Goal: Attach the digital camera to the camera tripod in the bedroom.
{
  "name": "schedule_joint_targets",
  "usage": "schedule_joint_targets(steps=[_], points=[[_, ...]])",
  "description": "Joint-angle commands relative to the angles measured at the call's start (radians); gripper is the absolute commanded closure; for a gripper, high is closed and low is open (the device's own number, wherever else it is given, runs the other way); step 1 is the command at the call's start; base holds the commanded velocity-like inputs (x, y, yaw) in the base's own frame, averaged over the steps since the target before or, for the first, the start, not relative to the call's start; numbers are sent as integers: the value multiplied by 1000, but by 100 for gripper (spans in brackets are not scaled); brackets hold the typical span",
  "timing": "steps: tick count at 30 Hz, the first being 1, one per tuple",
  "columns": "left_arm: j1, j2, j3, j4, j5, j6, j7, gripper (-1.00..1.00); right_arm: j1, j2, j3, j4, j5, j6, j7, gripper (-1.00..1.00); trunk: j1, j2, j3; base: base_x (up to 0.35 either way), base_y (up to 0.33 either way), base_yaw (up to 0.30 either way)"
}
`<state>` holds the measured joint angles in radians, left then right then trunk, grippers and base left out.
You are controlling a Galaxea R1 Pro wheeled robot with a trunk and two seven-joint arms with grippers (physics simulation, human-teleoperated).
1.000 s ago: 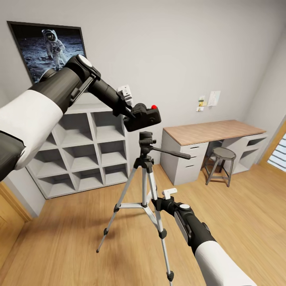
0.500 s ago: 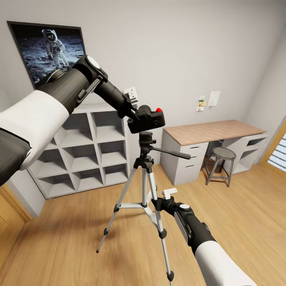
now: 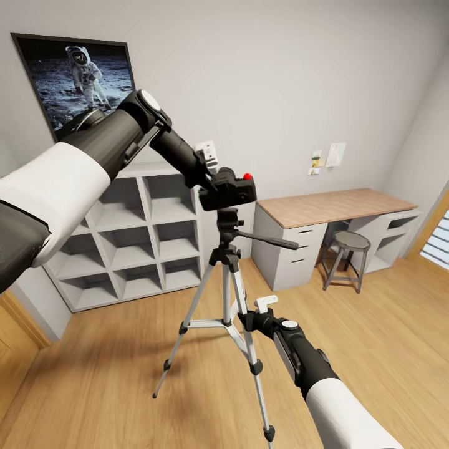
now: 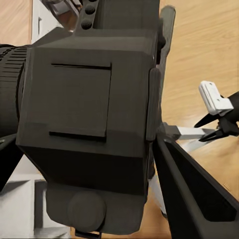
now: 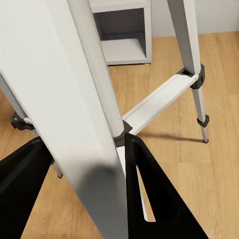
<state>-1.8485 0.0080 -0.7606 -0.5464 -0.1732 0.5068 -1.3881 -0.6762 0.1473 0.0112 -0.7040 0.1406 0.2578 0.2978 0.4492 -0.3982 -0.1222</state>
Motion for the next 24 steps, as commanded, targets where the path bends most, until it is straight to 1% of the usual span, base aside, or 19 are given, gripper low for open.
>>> schedule_joint_targets(steps=[1, 2, 5, 6, 16, 24], points=[[-1, 1, -2, -2, -12, 7, -2, 100, 0, 0, -2, 1, 93, 3, 3, 100, 1, -2, -3, 0, 0, 0], [-1, 1, -3, -3, -31, 7, 5, 100, 0, 0, -2, 1, 93, 3, 3, 100, 1, -2, -3, 0, 0, 0], [-1, 0, -2, -5, -60, 6, 17, 100, 0, 0, -2, 1, 93, 3, 3, 100, 1, -2, -3, 0, 0, 0], [-1, 0, -2, -5, -64, 6, 19, 100, 0, 0, -2, 1, 93, 3, 3, 100, 1, -2, -3, 0, 0, 0], [-1, 1, -2, -5, -81, 7, 24, 100, 0, 0, -2, 1, 93, 3, 3, 100, 1, -2, -3, 0, 0, 0], [-1, 0, -2, -1, -73, 6, 21, 100, 0, 0, -2, 1, 92, 3, 4, 100, 1, -2, -3, 0, 0, 0]])
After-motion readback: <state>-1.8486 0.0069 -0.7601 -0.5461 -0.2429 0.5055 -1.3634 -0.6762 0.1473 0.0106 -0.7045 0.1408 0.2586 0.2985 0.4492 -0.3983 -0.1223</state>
